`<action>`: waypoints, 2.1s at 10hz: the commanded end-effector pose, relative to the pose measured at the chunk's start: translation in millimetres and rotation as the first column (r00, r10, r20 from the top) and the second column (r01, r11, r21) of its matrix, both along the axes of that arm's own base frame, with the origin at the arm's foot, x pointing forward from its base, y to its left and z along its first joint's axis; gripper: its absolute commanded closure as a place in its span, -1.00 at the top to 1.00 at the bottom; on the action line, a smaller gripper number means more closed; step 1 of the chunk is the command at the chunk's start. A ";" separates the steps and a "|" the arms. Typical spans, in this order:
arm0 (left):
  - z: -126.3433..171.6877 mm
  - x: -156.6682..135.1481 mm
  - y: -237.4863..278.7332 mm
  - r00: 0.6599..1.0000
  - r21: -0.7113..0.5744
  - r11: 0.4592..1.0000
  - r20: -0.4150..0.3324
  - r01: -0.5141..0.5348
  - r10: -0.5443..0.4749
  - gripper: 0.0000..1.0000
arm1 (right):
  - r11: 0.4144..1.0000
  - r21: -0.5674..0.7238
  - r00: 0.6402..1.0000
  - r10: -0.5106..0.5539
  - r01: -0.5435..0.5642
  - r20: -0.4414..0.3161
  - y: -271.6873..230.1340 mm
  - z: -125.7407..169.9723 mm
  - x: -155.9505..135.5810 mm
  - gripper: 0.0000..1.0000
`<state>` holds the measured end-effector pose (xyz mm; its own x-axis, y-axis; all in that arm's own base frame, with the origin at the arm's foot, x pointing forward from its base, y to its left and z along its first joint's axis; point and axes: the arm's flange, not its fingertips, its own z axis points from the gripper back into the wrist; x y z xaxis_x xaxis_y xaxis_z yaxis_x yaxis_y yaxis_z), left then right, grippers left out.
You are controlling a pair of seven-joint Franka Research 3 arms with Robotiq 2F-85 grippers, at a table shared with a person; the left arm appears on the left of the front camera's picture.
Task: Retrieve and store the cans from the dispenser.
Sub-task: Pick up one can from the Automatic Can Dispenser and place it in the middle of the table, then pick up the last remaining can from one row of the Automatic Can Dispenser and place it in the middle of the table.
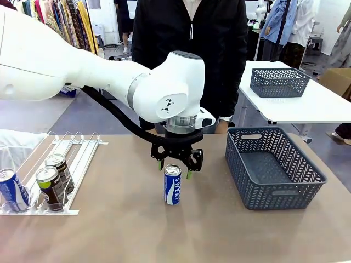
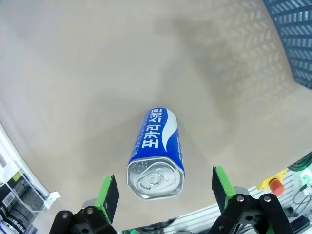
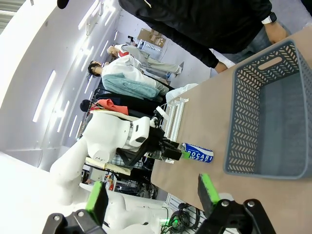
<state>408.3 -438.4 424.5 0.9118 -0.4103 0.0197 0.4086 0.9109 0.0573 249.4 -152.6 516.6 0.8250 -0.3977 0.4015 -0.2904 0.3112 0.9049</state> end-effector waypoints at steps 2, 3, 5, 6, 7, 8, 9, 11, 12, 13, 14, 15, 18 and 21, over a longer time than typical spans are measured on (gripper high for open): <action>43.0 -14.8 33.0 1.000 -0.081 0.997 0.022 0.019 -0.017 1.00 | 1.000 0.013 0.999 -0.002 0.002 0.038 1.0 2.0 2.7 1.00; 72.8 -25.7 61.0 0.999 -0.115 0.993 -0.006 0.030 -0.031 1.00 | 1.000 0.013 0.999 -0.002 0.002 0.038 1.0 2.0 2.7 1.00; 128.7 -38.7 143.1 0.999 -0.212 0.977 -0.039 0.006 -0.015 1.00 | 1.000 0.013 0.999 -0.002 0.002 0.038 1.0 2.0 2.7 1.00; 153.5 -38.3 199.0 0.997 -0.300 0.953 -0.075 -0.038 0.016 1.00 | 1.000 0.013 0.999 -0.002 0.002 0.038 1.0 2.0 2.7 1.00; 172.4 -36.3 261.8 0.990 -0.412 0.906 -0.131 -0.097 0.046 1.00 | 1.000 0.013 0.999 -0.002 0.002 0.038 1.0 2.0 2.7 1.00; 184.6 -38.4 336.9 0.975 -0.515 0.829 -0.160 -0.216 0.154 1.00 | 1.000 0.013 0.999 -0.002 0.002 0.038 1.0 2.0 2.7 1.00; 184.9 -40.9 397.8 0.958 -0.610 0.741 -0.221 -0.280 0.181 1.00 | 1.000 0.013 0.999 -0.002 0.002 0.038 1.0 2.0 2.7 1.00; 161.6 -53.2 496.2 0.946 -0.786 0.528 -0.287 -0.322 0.150 1.00 | 1.000 0.013 0.999 -0.002 0.002 0.038 1.0 2.0 2.7 1.00; 139.6 -61.4 534.7 0.948 -0.863 0.393 -0.274 -0.317 0.161 1.00 | 1.000 0.013 0.999 -0.002 0.002 0.038 1.0 2.0 2.7 1.00; 122.4 -70.2 558.4 0.947 -0.907 0.291 -0.254 -0.305 0.199 1.00 | 1.000 0.013 0.999 -0.002 0.002 0.038 1.0 2.0 2.7 1.00; 109.5 -76.5 572.3 0.941 -0.929 0.251 -0.203 -0.272 0.269 1.00 | 1.000 0.013 0.999 -0.002 0.002 0.038 1.0 2.0 2.7 1.00; 102.5 -80.1 576.9 0.926 -0.922 0.272 -0.179 -0.276 0.333 1.00 | 1.000 0.013 0.999 -0.002 0.002 0.038 1.0 2.0 2.7 1.00; 117.2 -79.3 588.1 0.931 -0.894 0.297 -0.266 -0.335 0.249 1.00 | 1.000 0.013 0.999 -0.002 0.002 0.038 1.0 2.0 2.7 1.00; 117.2 -79.3 588.1 0.931 -0.894 0.297 -0.266 -0.335 0.249 1.00 | 1.000 0.013 0.999 -0.002 0.002 0.038 1.0 2.0 2.7 1.00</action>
<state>330.4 145.5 539.5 0.9812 0.1262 0.1458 0.0796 0.4237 -0.9023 249.0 -152.7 516.4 0.8255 -0.3971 0.4012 -0.2908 0.3099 0.9052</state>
